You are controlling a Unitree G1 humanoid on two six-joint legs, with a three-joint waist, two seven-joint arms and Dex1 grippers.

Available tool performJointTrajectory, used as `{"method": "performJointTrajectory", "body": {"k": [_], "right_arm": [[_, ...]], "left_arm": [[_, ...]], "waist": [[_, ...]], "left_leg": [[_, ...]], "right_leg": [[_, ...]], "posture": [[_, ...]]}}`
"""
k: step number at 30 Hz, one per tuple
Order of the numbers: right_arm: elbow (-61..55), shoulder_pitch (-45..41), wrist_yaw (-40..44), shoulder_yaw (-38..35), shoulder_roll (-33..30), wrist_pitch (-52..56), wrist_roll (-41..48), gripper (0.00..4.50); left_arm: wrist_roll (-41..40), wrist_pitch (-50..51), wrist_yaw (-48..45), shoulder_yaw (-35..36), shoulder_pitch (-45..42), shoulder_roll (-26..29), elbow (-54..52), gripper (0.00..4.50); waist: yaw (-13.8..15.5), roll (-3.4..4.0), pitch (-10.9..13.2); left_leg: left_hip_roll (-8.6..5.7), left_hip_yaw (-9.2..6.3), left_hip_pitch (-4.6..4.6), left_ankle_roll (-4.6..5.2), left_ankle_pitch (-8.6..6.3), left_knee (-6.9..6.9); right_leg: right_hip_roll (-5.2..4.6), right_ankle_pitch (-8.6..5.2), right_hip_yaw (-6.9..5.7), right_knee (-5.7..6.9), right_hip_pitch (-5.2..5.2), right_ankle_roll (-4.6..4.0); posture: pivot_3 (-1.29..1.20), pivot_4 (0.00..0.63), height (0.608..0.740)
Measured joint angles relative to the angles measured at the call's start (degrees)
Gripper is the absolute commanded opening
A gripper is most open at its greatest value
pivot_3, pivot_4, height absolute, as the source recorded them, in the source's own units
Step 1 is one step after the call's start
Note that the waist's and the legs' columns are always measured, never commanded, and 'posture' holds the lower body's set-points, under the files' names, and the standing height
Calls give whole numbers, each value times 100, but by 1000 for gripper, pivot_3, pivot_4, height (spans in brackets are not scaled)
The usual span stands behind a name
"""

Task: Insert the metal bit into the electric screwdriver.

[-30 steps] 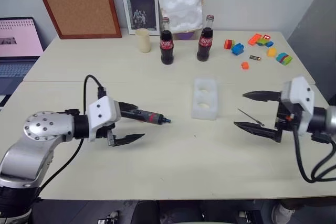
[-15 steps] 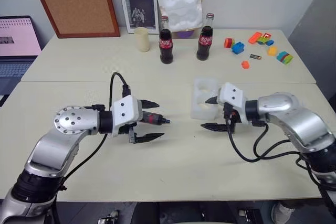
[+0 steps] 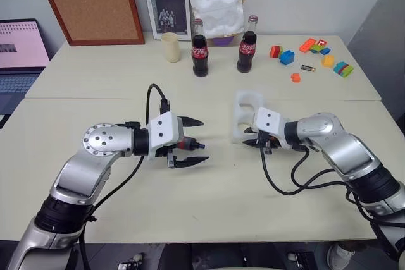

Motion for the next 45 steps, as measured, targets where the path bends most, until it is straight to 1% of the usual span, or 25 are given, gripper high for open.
{"method": "performJointTrajectory", "body": {"k": [4,5,7,11,14,17,20,24,26,27,28,29,35,36,38,41,42,43,45], "right_arm": [[-70,138,19,-132,-20,-7,-28,90],[-96,179,4,-227,-30,27,-9,35],[-178,294,-77,-546,-99,191,35,35],[-298,644,-313,-1567,-392,673,264,35],[-104,887,-505,-2189,-675,827,270,35],[387,902,-730,-2502,-702,858,227,35],[1097,772,-1015,-2542,-681,759,79,35],[2415,57,-1502,-2664,-412,624,-22,35],[2911,-232,-1689,-2790,-293,594,6,537],[3022,-290,-1749,-2802,-279,575,6,630],[3099,-302,-1777,-2838,-278,569,10,966],[3122,-300,-1795,-2872,-274,591,19,1279],[2790,-209,-1813,-3122,-288,900,210,2502],[2636,-149,-1828,-3170,-308,957,230,2784],[2167,109,-1822,-3276,-413,1154,292,3213],[1272,495,-1782,-3447,-575,1436,458,3938],[865,715,-1689,-3489,-714,1458,482,3938],[319,1058,-1466,-3515,-937,1415,583,3938],[-656,1633,-950,-3677,-1245,1358,920,3938]], "left_arm": [[-43,11,0,-9,-117,-153,54,4500],[-74,41,6,-10,-158,-226,54,4500],[-185,161,25,-31,-298,-423,40,4500],[-307,267,169,-110,-592,-829,21,4500],[-287,260,270,-259,-773,-1140,68,4500],[-230,236,318,-444,-956,-1399,164,4500],[-138,165,392,-602,-1107,-1600,313,4500],[-8,23,477,-740,-1293,-1939,587,4500],[62,-41,532,-792,-1395,-2133,713,4500],[83,-55,545,-817,-1420,-2154,733,4500],[101,-85,546,-851,-1422,-2156,740,4500],[130,-111,542,-855,-1422,-2163,758,4500],[198,-145,627,-860,-1426,-2294,863,4500],[206,-146,627,-862,-1427,-2304,887,4500],[217,-147,627,-863,-1427,-2287,901,4500],[221,-150,607,-856,-1428,-2192,905,4500],[222,-153,570,-860,-1433,-2129,901,4500],[222,-169,483,-848,-1413,-1936,879,4500],[251,-170,297,-733,-1386,-1401,907,4500]], "waist": [[6,0,0],[14,0,0],[27,0,0],[44,0,0],[27,0,0],[-3,0,0],[-35,2,-1],[-64,4,-2],[-53,4,-2],[-53,6,-3],[-50,8,-4],[-45,9,-4],[-41,11,-4],[-40,11,-4],[-16,11,-4],[-15,12,-4],[-7,13,-4],[1,16,-3],[-23,16,-3]], "left_leg": [[0,0,0,0,0,1],[-1,0,-1,0,0,2],[-1,-1,-4,0,0,4],[-2,-2,-9,0,0,7],[-2,-2,-8,0,0,6],[-3,1,0,1,1,7],[-3,4,10,4,2,6],[-6,3,13,10,7,6],[-6,0,14,11,7,5],[-6,0,14,11,7,2],[-6,0,14,11,7,1],[-6,1,13,11,7,-1],[-6,1,13,11,7,-1],[-6,0,13,11,7,-1],[-6,-1,13,12,7,-1],[-6,-1,12,12,7,-1],[-7,-2,11,12,7,-2],[-5,-6,14,12,7,-5],[-4,-10,15,13,7,-10]], "right_leg": [[0,0,0,0,1,0],[0,1,0,0,1,1],[0,1,0,1,2,1],[-1,2,-1,-2,2,2],[-1,2,-1,-2,2,1],[-1,3,4,0,6,2],[0,4,8,3,10,2],[0,8,10,0,18,3],[-1,8,8,-3,21,4],[0,8,7,-5,21,4],[0,7,8,-5,21,4],[-1,7,7,-6,19,4],[-1,7,7,-5,20,5],[-1,7,6,-4,20,5],[-1,7,6,-3,21,5],[-1,7,6,-5,20,6],[-1,6,6,-4,20,7],[0,4,2,-4,19,10],[2,1,-2,-2,19,13]], "posture": [[0,150,740],[0,150,740],[0,150,740],[0,150,740],[0,150,740],[0,150,740],[0,150,740],[0,150,740],[0,150,740],[0,150,740],[0,150,740],[0,150,740],[0,150,740],[0,150,740],[0,150,740],[0,150,740],[0,150,740],[0,150,740],[0,150,740]]}}
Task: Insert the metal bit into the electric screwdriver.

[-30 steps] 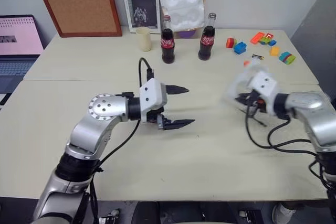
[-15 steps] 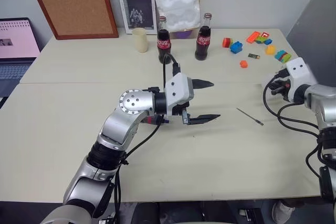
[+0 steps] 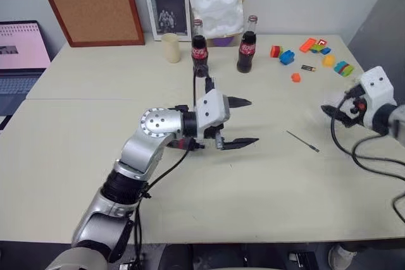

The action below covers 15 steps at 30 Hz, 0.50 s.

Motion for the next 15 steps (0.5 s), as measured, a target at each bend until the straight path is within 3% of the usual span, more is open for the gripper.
{"method": "performJointTrajectory", "body": {"k": [5,10,15], "right_arm": [[-1705,744,879,-308,-58,-134,1032,3938],[-2410,992,1061,-271,-34,-98,1640,3938],[-2624,986,814,198,139,-94,1730,3938]], "left_arm": [[36,-121,-811,348,81,1404,36,4500],[270,-436,-1823,342,365,2669,291,4500],[698,-746,-2292,-8,385,2841,547,4500]], "waist": [[-44,-1,1],[-28,-2,1],[48,-4,0]], "left_leg": [[-1,3,7,0,0,12],[0,5,9,-1,0,13],[-1,3,8,0,0,14]], "right_leg": [[-3,-1,2,-4,16,2],[-3,-17,1,-4,16,-11],[-3,-20,-2,-2,16,-26]], "posture": [[0,150,740],[0,150,740],[0,150,740]]}}
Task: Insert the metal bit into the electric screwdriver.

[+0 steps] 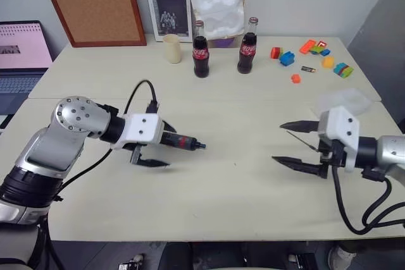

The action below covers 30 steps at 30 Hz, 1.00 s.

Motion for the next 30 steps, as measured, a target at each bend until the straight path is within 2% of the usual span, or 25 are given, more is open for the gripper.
{"method": "performJointTrajectory", "body": {"k": [10,24,29,30], "right_arm": [[-310,211,-332,238,25,21,66,3938],[-715,573,-592,242,-6,179,397,3938],[-780,661,-696,241,-30,179,467,4006],[-781,661,-709,241,-31,179,467,4006]], "left_arm": [[1147,-552,345,-742,-850,-1151,1258,4500],[1804,-622,359,-1148,-1411,-1730,1999,4500],[1914,-720,348,-1240,-1427,-1818,2068,3520],[1930,-738,348,-1241,-1427,-1818,2076,3452]], "waist": [[6,-5,2],[-9,-5,2],[-12,-5,2],[-11,-6,2]], "left_leg": [[0,-1,-9,1,0,2],[0,-3,-9,2,0,3],[0,-3,-8,2,0,2],[0,-3,-8,2,0,3]], "right_leg": [[1,14,-1,-4,-3,18],[2,14,1,0,-4,18],[2,14,0,1,-4,18],[2,14,0,2,-4,18]], "posture": [[0,150,740],[0,150,740],[0,150,740],[0,150,740]]}}
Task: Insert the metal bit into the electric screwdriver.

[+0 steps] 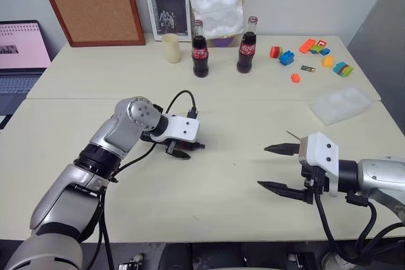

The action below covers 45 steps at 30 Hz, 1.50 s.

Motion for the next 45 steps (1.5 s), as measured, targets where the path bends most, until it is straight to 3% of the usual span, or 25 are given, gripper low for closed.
{"method": "performJointTrajectory", "body": {"k": [10,19,26,30,35,45], "right_arm": [[-36,0,-112,16,-67,-24,-49,4006],[-37,3,-80,-32,-170,-53,-41,4006],[-31,24,27,-761,-201,1,521,4006],[30,57,51,-1179,-318,118,769,4006],[203,-267,-126,-1229,-243,172,1058,4006],[629,-945,-363,-980,-158,59,1152,4006]], "left_arm": [[280,-381,35,-51,-1,-22,31,1639],[221,-345,21,31,23,-95,42,1639],[-1039,1088,75,926,-75,-795,-174,1639],[-2132,2053,686,1676,-138,-1720,-649,1639],[-2534,2209,1688,2059,-7,-2462,-932,1639],[-2516,1499,3131,2300,1333,-2912,-1153,1638]], "waist": [[1,0,-1],[2,0,-1],[44,-1,-1],[50,-3,0],[-25,-2,0],[5,-2,-5]], "left_leg": [[0,-1,10,3,2,2],[0,-1,12,3,2,3],[-1,-7,-1,3,2,3],[-1,-9,0,4,2,4],[-2,-8,13,4,2,3],[-3,-12,17,5,3,1]], "right_leg": [[0,1,0,2,10,0],[0,1,0,2,15,0],[-1,0,-6,-8,14,4],[-2,0,-7,-8,15,6],[-1,2,-1,1,16,5],[-1,3,-5,-7,23,6]], "posture": [[0,150,740],[0,150,740],[0,150,740],[0,150,740],[0,150,740],[0,150,740]]}}
